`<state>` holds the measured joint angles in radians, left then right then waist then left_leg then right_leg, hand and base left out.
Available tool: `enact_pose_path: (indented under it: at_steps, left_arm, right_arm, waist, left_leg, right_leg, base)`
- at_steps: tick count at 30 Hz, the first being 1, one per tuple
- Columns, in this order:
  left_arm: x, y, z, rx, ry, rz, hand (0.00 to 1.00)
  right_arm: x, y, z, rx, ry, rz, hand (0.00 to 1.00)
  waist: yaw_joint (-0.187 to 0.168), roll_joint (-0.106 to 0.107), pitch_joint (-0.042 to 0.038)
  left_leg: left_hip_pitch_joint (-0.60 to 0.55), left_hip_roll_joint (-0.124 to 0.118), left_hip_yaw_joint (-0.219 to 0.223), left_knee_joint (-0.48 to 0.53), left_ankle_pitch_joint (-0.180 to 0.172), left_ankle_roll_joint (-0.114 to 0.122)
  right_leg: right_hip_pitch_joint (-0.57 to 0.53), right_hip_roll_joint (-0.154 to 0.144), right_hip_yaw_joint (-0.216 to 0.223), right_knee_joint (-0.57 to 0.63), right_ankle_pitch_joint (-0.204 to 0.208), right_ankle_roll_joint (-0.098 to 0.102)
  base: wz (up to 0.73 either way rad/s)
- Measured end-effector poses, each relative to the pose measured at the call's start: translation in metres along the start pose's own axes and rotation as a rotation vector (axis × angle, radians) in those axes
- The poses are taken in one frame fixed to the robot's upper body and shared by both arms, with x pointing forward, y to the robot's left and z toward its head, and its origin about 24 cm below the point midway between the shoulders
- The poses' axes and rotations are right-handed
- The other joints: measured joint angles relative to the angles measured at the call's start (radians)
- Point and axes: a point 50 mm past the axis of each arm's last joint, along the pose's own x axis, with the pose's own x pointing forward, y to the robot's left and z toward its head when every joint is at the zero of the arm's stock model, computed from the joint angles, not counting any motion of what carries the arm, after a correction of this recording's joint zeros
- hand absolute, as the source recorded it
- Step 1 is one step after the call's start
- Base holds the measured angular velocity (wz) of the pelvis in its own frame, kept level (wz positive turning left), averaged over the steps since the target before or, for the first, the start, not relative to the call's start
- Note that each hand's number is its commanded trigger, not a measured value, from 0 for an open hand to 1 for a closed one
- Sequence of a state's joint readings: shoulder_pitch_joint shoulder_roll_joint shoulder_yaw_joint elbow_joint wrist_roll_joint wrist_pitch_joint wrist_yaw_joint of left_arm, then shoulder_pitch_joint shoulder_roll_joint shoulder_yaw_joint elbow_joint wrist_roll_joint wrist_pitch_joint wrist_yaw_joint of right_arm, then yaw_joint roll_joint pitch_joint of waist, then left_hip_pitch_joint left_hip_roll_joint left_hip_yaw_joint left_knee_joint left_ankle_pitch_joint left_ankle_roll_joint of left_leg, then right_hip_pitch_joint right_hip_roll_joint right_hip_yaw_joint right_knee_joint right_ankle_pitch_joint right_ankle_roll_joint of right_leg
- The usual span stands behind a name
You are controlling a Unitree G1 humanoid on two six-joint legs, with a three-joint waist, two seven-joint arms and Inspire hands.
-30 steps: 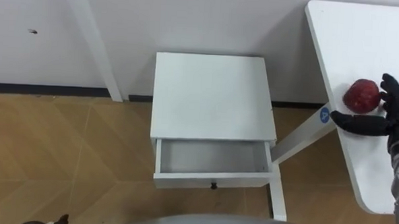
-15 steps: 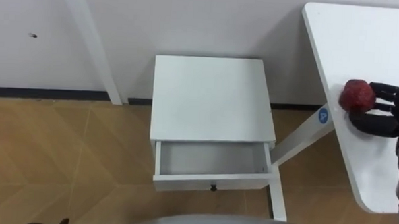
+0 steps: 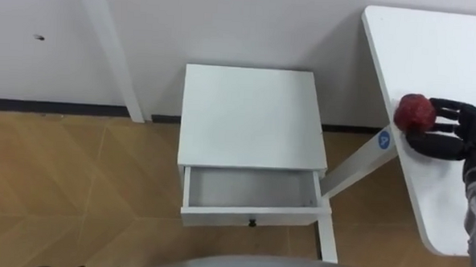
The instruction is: Put apple and close drawer
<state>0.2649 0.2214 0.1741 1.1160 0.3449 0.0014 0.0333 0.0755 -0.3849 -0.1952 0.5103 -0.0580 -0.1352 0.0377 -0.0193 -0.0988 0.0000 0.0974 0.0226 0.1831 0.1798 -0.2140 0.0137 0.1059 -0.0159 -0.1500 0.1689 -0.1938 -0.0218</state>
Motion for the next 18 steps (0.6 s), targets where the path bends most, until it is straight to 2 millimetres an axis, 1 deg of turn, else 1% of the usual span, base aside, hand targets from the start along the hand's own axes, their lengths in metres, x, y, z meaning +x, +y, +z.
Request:
enact_pose_path:
  at_steps: [3,4,5,7,8,10,12,16,18]
  left_arm:
    - [0.001,-0.001,0.008,0.018,-0.019,-0.007,0.00]
    - [0.002,-0.002,0.011,0.028,-0.028,-0.010,0.00]
    - [0.002,-0.002,0.014,0.031,-0.036,-0.011,0.00]
    - [0.003,-0.002,0.017,0.033,-0.043,-0.010,0.00]
    - [0.003,-0.003,0.018,0.040,-0.044,-0.013,0.00]
    - [0.003,-0.005,0.019,0.049,-0.049,-0.020,0.00]
    - [0.003,-0.007,0.019,0.066,-0.048,-0.025,0.00]
    - [0.003,-0.008,0.021,0.070,-0.055,-0.026,0.00]
    - [0.003,-0.011,0.022,0.093,-0.060,-0.036,0.00]
  right_arm:
    - [0.000,0.018,0.003,-0.054,-0.008,0.098,1.00]
    - [0.000,0.024,0.008,-0.072,-0.032,0.125,1.00]
    - [0.000,0.029,0.013,-0.091,-0.055,0.149,1.00]
    - [-0.001,0.040,0.019,-0.128,-0.080,0.197,1.00]
    - [-0.003,0.047,0.023,-0.151,-0.094,0.234,1.00]
    - [-0.005,0.056,0.027,-0.182,-0.116,0.273,1.00]
    - [-0.007,0.068,0.033,-0.206,-0.147,0.325,1.00]
    - [-0.011,0.082,0.034,-0.259,-0.159,0.399,1.00]
    - [-0.013,0.090,0.033,-0.277,-0.160,0.448,1.00]
  waist:
    - [0.008,0.002,0.0019]
    - [0.018,0.005,0.0029]
    - [0.023,0.008,0.0052]
    - [0.027,0.012,0.0063]
    - [0.027,0.015,0.0043]
    - [0.032,0.020,0.0054]
    - [0.041,0.029,0.0033]
    - [0.061,0.029,0.0013]
    - [0.078,0.029,0.0011]
  left_leg:
    - [-0.003,-0.001,-0.002,-0.001,0.000,0.000]
    - [-0.003,-0.001,-0.002,-0.002,0.000,0.000]
    - [-0.006,-0.001,-0.002,-0.002,0.000,0.000]
    - [-0.010,0.000,-0.005,-0.001,0.000,0.000]
    - [-0.017,0.000,-0.004,-0.001,0.000,0.000]
    - [-0.018,0.000,-0.004,0.001,0.000,0.000]
    - [-0.022,-0.001,-0.005,0.000,0.000,0.000]
    - [-0.024,0.000,-0.008,0.003,0.000,0.000]
    - [-0.030,-0.001,-0.009,0.009,0.000,0.000]
  right_leg:
    - [-0.001,-0.001,-0.001,0.000,0.001,0.001]
    - [-0.002,-0.001,-0.002,0.000,0.001,0.001]
    - [-0.004,-0.001,-0.001,0.000,0.001,0.001]
    - [-0.005,0.000,-0.004,0.000,0.001,0.001]
    - [-0.009,0.000,-0.004,0.000,0.001,0.001]
    - [-0.010,-0.001,-0.005,0.000,0.001,0.001]
    - [-0.011,-0.001,-0.014,0.001,0.001,0.002]
    - [-0.010,-0.001,-0.017,0.001,0.001,0.002]
    - [-0.013,-0.003,-0.019,0.001,0.001,0.002]
  base:
    - [0.00]
    - [0.00]
    - [0.00]
    - [0.03]
    - [0.00]
    - [0.00]
    - [0.02]
    - [0.05]
    - [0.04]
